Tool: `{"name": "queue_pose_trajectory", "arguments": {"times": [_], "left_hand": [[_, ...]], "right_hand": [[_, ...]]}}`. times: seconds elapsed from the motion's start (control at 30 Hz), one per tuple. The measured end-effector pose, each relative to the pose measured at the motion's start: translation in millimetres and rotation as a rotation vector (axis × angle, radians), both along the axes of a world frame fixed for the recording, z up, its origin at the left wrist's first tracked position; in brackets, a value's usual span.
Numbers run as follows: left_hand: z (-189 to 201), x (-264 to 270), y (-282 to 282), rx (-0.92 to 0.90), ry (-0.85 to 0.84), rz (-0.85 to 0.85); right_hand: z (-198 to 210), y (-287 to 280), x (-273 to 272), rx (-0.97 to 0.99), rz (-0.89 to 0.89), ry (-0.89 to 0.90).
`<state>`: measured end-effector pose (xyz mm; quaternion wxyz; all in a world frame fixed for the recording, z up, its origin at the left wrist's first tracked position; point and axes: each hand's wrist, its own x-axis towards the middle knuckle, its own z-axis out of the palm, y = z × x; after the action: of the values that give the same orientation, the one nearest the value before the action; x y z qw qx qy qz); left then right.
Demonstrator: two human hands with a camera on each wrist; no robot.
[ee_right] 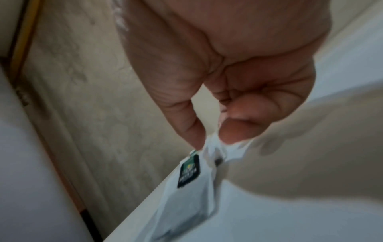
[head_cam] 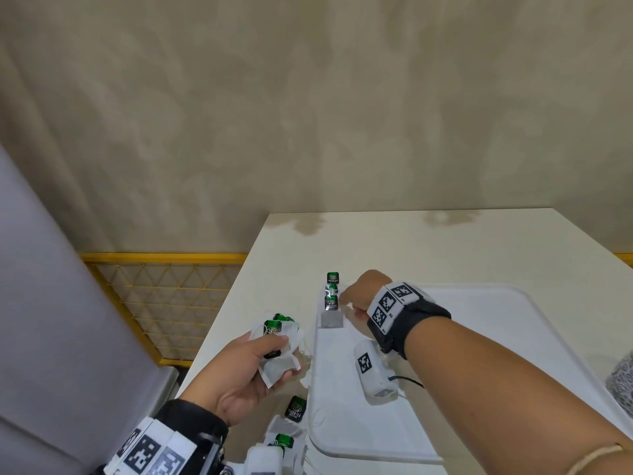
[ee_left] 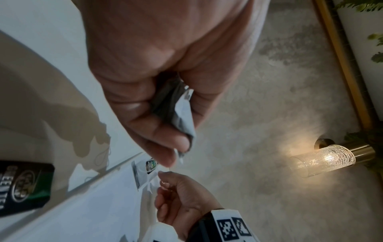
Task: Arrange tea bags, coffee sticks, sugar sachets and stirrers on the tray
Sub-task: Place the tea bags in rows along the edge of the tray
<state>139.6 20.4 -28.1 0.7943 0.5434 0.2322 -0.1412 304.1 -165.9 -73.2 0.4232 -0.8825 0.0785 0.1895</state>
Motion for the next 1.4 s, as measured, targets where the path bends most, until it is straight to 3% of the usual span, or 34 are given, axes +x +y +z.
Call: {"name": "queue_pose_trajectory", "arguments": {"times": [0.1,0.17,0.43,0.8,0.97,1.2,1.4], "left_hand": [[-0.3,-0.3,2.3,0.006,-0.004,0.005],[-0.5,-0.4,4.1,0.012,-0.009,0.003],[2.1,-3.3,10.6,0.009,-0.016,-0.014],[-3.5,-2.2,7.1,0.026,-0.017,-0.017],[-1.2,-2.0,3.7,0.02,-0.021,-0.018],[1.5,-1.8,2.6,0.036,-0.026,-0.015],[4.2,-2.6,0.3,0.003,-0.032,-0.037]], "right_hand": [[12.1,0.2,14.4,-0.302,0.071,-0.213],[21.9,2.3,23.7,-0.355,0.131,-0.283],[11.8,10.7,48.8,-0.478,0.402,-0.23],[11.3,8.7,46.3,-0.438,0.423,-0.24],[8.4,7.3,48.1,-0.349,0.308,-0.189],[-6.3,5.8,44.0,-0.427,0.344,-0.126],[3.8,6.2,45.2,-0.235,0.207,-0.159]]}}
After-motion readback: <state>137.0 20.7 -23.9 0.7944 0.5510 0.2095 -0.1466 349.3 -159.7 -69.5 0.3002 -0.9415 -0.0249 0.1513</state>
